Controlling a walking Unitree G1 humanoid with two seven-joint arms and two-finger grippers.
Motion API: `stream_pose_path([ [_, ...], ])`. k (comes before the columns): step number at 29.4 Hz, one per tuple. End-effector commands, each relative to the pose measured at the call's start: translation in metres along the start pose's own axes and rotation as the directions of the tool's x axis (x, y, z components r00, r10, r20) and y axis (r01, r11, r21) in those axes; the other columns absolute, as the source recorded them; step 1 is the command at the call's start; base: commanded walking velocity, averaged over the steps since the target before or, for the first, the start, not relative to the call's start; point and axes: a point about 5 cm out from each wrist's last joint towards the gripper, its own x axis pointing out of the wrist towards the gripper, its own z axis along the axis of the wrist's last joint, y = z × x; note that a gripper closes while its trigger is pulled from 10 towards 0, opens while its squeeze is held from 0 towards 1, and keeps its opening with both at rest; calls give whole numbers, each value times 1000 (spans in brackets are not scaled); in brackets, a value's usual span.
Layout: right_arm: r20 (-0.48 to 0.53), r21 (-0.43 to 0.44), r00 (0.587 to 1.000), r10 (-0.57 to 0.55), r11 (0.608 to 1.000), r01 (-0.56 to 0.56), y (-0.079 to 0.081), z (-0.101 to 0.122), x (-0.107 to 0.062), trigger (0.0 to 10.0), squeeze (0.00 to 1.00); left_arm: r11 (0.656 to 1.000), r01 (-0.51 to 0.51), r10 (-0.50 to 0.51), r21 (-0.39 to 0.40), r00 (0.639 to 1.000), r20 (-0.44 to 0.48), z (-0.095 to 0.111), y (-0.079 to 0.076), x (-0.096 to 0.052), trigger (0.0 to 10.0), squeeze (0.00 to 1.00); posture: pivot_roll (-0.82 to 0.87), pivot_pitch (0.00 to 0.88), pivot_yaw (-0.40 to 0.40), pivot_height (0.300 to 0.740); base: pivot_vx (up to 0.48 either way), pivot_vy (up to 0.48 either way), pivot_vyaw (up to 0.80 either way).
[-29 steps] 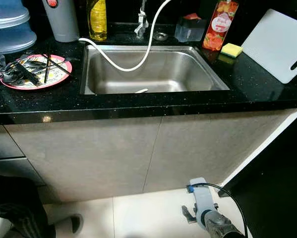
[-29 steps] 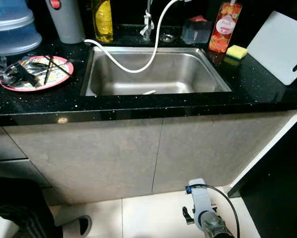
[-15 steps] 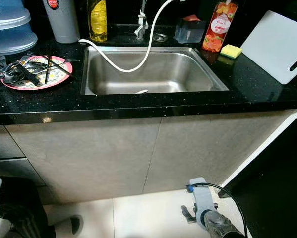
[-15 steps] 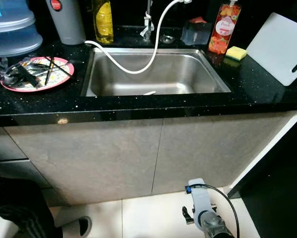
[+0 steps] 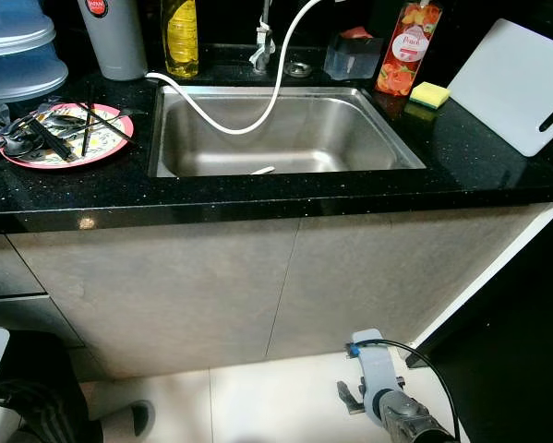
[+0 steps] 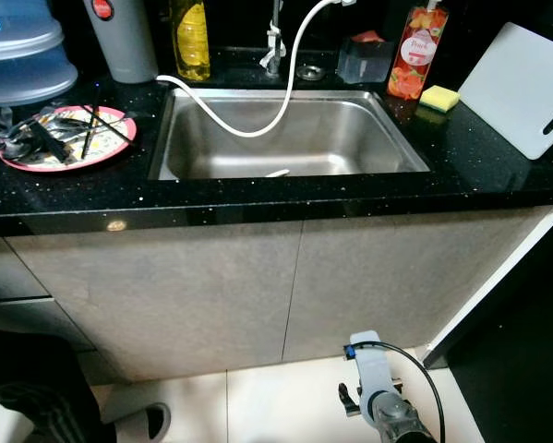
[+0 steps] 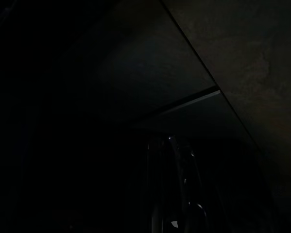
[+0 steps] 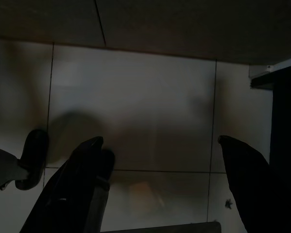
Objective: Kitchen organization
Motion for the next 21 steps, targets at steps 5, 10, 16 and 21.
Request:
stream_pose_path([
  [5, -7, -1, 1000, 2, 1000, -2, 0, -1, 0, 10000, 0, 1000, 2, -2, 12, 1000, -8, -1, 3, 2, 10000, 0, 258, 0, -34, 740, 0, 0, 0],
  [10, -5, -2, 1000, 5, 1000, -5, 0, 0, 0, 10000, 0, 1000, 4, -3, 11, 1000, -14, -2, 4, 2, 10000, 0, 262, 0, -37, 740, 0, 0, 0],
  [16, -5, -3, 1000, 7, 1000, -7, 1, 0, 0, 10000, 0, 1000, 1, -1, 10, 1000, -18, -2, 4, 2, 10000, 0, 268, 0, -40, 740, 0, 0, 0],
  [21, -4, -4, 1000, 9, 1000, -9, 1, 1, 1, 10000, 0, 1000, 0, 0, 10, 1000, -20, -2, 5, 2, 10000, 0, 268, 0, -40, 740, 0, 0, 0],
])
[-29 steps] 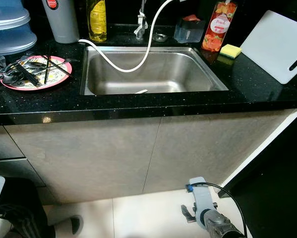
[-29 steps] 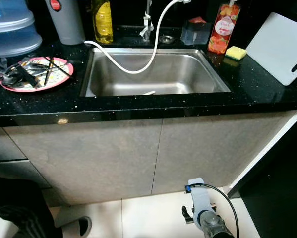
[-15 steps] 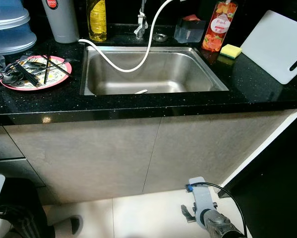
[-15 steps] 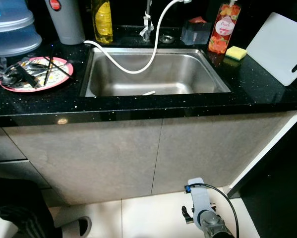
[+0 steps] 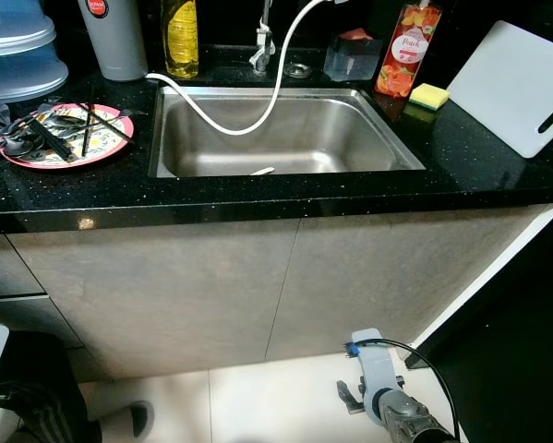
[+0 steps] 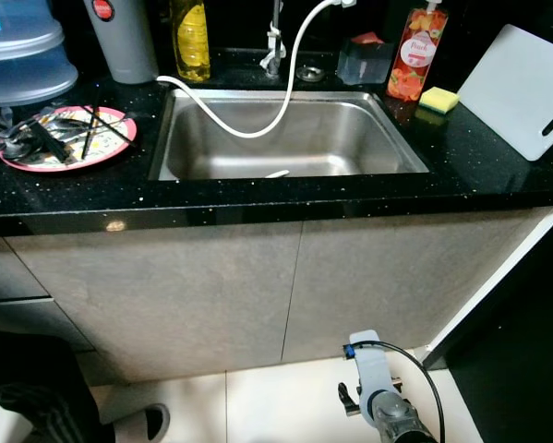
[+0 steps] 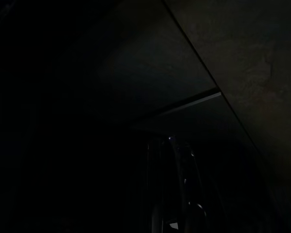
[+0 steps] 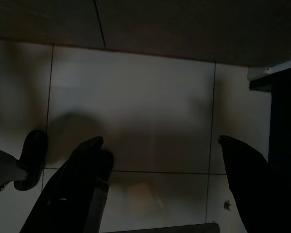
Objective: Kitchen organization
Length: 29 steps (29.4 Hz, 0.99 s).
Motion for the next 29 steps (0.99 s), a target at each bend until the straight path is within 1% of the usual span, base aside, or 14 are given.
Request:
stream_pose_path([
  [1, -6, -1, 1000, 6, 1000, -6, 1, 0, 0, 10000, 0, 1000, 4, -4, 20, 1000, -15, -3, 5, 0, 10000, 0, 270, 0, -41, 740, 0, 0, 0],
  [29, -7, -3, 1000, 11, 1000, -11, 2, 0, 0, 10000, 0, 1000, 6, -5, 12, 999, -34, -6, 5, -1, 10000, 0, 277, 0, -44, 740, 0, 0, 0],
])
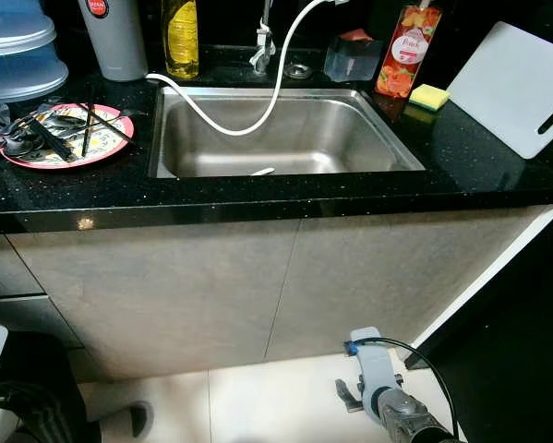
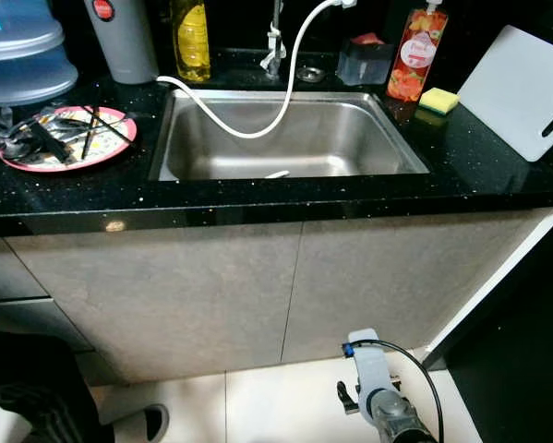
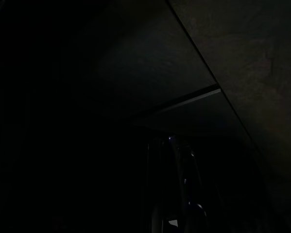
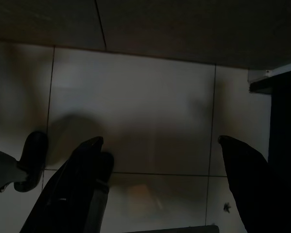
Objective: Kitchen organization
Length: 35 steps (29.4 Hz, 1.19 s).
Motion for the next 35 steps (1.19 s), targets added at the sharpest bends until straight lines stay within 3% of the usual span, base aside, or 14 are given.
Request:
stream_pose_path([
  [1, -12, 0, 1000, 6, 1000, -6, 1, -2, 0, 10000, 0, 1000, 4, -3, 14, 1000, -21, -4, 5, 0, 10000, 0, 277, 0, -44, 740, 0, 0, 0],
  [35, -8, -2, 1000, 10, 1000, -10, 3, 0, 1, 10000, 0, 1000, 1, 0, 15, 1000, -24, -4, 6, -1, 10000, 0, 283, 0, -47, 740, 0, 0, 0],
])
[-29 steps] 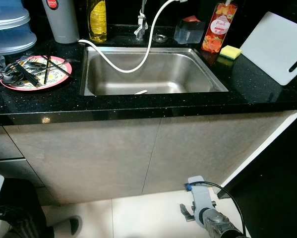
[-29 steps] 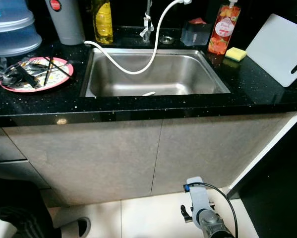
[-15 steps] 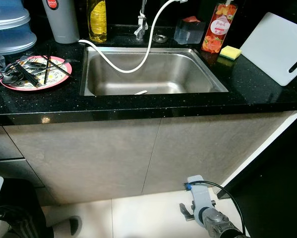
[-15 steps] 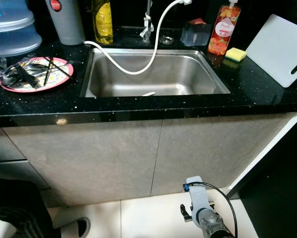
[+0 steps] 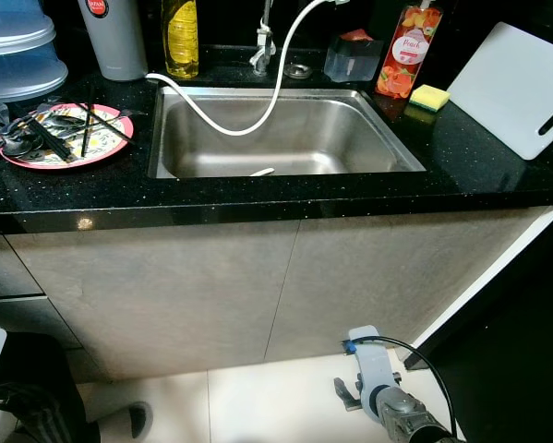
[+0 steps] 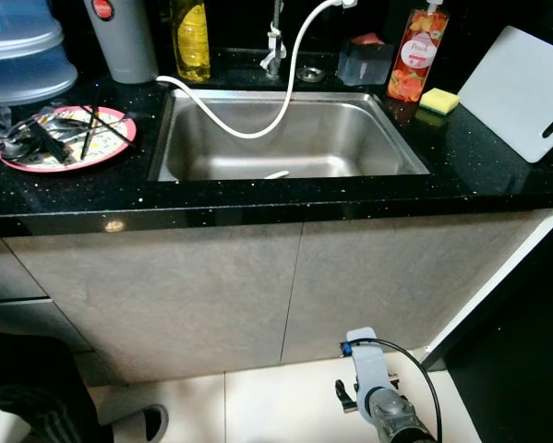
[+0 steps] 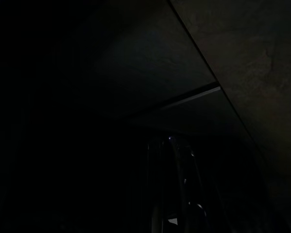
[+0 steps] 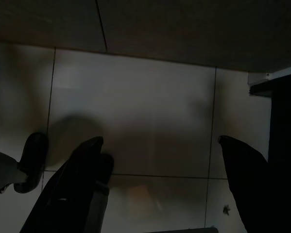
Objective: Kitchen organization
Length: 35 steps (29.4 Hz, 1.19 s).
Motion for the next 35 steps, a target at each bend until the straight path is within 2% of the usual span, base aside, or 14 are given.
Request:
stream_pose_path([
  [1, -14, 3, 1000, 5, 1000, -5, 1, -2, 0, 10000, 0, 1000, 1, -1, 15, 1000, -17, -3, 5, 0, 10000, 0, 283, 0, -47, 740, 0, 0, 0],
  [35, -8, -6, 1000, 7, 1000, -7, 1, 1, 0, 10000, 0, 1000, -3, 4, 9, 1000, -20, -3, 5, -1, 10000, 0, 289, 0, -54, 740, 0, 0, 0],
])
